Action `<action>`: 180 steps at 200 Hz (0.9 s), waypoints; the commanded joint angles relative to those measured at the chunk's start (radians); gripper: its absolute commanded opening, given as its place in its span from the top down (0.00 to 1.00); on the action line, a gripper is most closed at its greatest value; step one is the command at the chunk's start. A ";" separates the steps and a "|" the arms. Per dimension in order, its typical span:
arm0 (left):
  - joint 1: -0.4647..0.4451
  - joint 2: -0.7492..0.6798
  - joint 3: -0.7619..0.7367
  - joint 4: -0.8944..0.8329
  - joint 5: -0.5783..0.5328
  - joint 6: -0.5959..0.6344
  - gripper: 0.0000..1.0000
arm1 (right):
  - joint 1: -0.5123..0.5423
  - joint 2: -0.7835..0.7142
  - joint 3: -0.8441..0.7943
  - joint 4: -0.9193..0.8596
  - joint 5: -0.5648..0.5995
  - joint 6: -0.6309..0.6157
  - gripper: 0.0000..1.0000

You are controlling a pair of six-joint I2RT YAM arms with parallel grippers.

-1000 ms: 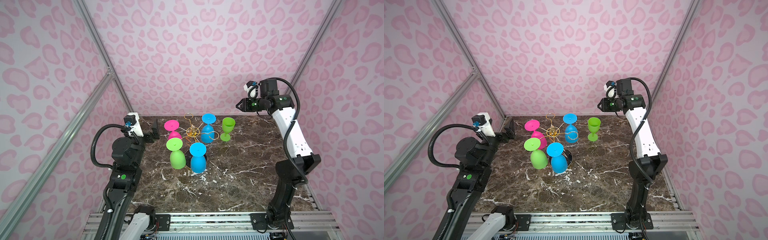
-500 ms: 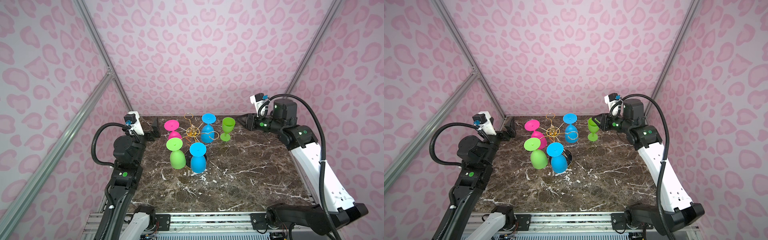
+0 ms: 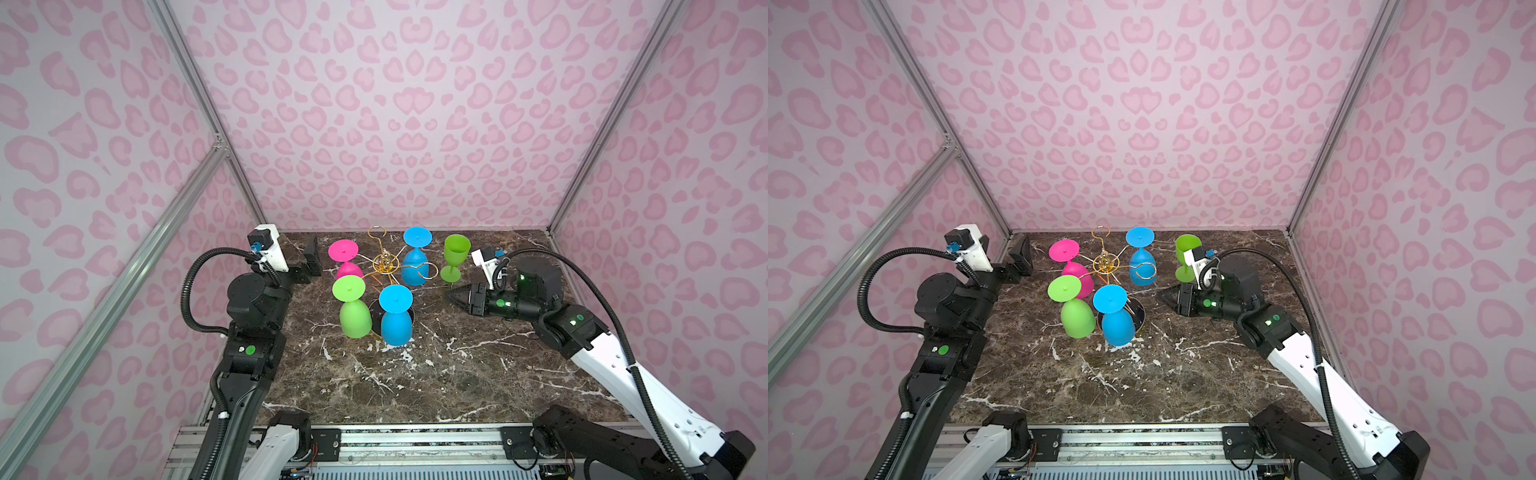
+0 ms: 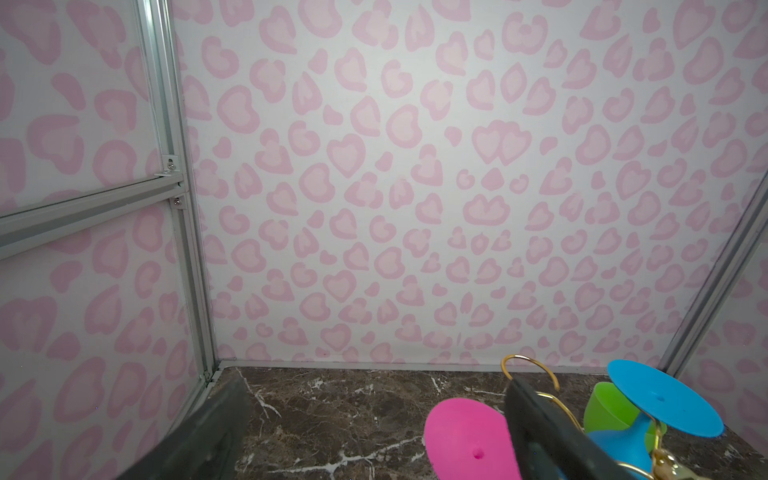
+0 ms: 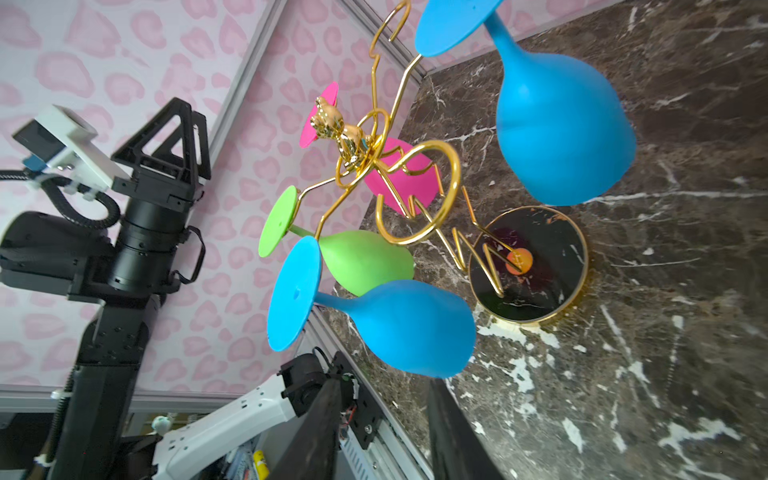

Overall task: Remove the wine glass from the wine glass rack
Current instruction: 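Raise the right gripper up and away from the standing glass, then reach the right gripper to the base of the blue glass nearest the robot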

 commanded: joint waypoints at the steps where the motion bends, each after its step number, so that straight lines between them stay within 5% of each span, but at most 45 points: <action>1: 0.002 -0.014 -0.005 0.037 0.003 -0.009 0.03 | 0.036 0.026 -0.016 0.238 -0.026 0.151 0.64; 180: 0.001 -0.030 -0.017 0.032 0.011 0.000 0.03 | 0.151 0.202 0.027 0.295 -0.009 0.227 0.68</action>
